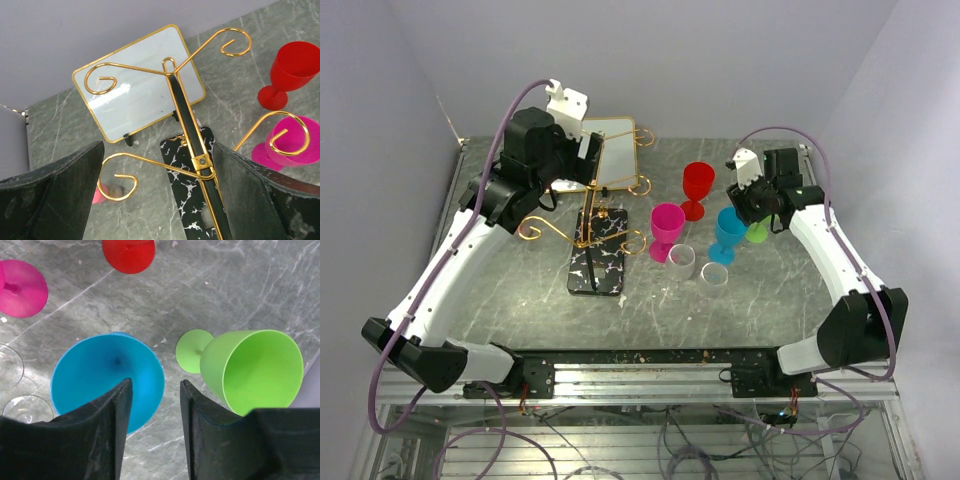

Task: Place the wine glass upside down on the wine glass rack

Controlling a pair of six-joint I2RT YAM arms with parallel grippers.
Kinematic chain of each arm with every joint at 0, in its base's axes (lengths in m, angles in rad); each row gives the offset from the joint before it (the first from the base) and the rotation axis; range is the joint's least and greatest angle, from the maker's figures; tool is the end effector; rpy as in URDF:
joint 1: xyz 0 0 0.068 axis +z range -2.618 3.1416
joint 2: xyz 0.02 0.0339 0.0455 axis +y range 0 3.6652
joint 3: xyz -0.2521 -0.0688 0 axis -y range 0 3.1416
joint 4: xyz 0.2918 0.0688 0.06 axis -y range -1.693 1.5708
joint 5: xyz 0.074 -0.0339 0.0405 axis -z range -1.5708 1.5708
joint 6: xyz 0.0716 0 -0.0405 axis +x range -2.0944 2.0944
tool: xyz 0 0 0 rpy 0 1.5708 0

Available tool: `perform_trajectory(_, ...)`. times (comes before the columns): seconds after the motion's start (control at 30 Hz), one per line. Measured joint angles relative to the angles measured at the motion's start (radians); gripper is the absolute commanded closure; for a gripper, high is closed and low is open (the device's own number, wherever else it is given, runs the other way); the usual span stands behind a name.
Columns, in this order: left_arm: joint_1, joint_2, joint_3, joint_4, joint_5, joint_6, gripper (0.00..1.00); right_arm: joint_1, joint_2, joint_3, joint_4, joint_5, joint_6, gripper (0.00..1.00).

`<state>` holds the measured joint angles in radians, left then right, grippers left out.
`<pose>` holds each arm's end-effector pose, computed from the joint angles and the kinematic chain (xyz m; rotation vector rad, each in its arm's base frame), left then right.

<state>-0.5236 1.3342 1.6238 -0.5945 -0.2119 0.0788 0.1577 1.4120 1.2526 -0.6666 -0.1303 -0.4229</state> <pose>0.3200 -0.1673 0.4562 0.4142 1.8236 -0.1083 0.3699 0.0682 0.2687 -0.7416 2.2698 0.0311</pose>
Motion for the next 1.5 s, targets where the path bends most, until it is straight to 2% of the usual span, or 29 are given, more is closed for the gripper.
perform_trajectory(0.17,0.019,-0.002,-0.005,0.0,0.0,0.015,0.0,0.004,0.057,0.022,-0.009,0.023,0.006,0.69)
perform_trajectory(0.53,0.053,-0.002,0.002,-0.001,0.017,0.019,0.01,0.006,0.115,0.033,-0.026,0.035,0.005,1.0)
perform_trajectory(0.77,0.057,0.003,0.023,-0.004,0.047,0.035,0.01,0.007,0.106,0.124,-0.052,0.028,-0.003,1.0)
perform_trajectory(1.07,0.057,-0.032,0.034,-0.031,0.234,0.066,0.01,-0.006,-0.013,0.245,-0.098,-0.031,-0.005,1.0)
perform_trajectory(1.2,0.057,-0.046,0.041,-0.024,0.307,0.035,0.06,-0.022,-0.056,0.358,-0.131,-0.1,-0.015,1.0)
perform_trajectory(1.33,0.069,-0.051,0.028,-0.003,0.409,-0.018,0.0,-0.023,-0.048,0.511,-0.155,-0.16,-0.014,1.0)
perform_trajectory(1.5,0.104,-0.052,0.002,0.013,0.492,-0.077,0.01,-0.023,-0.008,0.668,-0.133,-0.246,0.037,1.0)
